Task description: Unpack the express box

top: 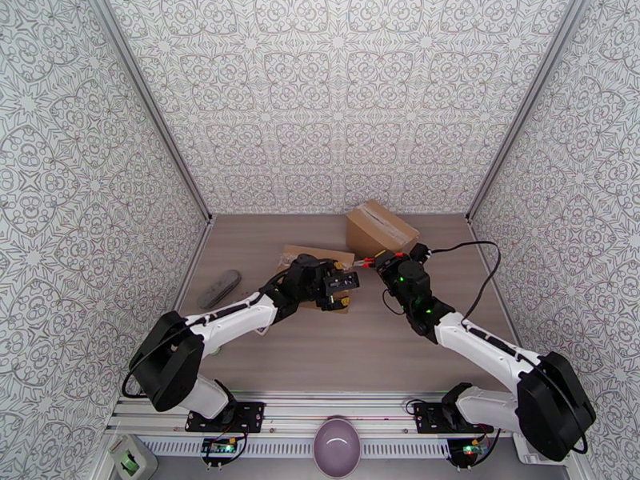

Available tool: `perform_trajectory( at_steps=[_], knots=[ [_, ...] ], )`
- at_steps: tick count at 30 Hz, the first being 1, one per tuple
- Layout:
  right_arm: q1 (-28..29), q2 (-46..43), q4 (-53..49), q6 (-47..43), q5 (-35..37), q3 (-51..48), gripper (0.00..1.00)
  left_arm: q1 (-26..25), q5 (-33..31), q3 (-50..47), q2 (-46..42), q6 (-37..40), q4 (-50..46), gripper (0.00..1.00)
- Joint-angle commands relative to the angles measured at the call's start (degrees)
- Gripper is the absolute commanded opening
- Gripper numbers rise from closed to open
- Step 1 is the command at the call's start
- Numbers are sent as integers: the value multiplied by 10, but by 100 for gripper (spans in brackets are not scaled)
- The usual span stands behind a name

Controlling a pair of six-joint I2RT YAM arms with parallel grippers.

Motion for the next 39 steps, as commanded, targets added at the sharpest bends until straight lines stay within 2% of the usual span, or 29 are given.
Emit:
perform_trajectory(
  at_steps=[1, 22, 39],
  knots=[
    [12, -13, -51, 8, -89, -15, 0, 11, -72, 5, 14, -27, 80, 89],
    [13, -6, -2, 4, -151, -58, 0, 23, -79, 28, 29, -78, 89, 89],
    [13, -41, -33, -12, -178, -80, 0, 28, -99, 41, 35, -86, 83, 89]
  ],
)
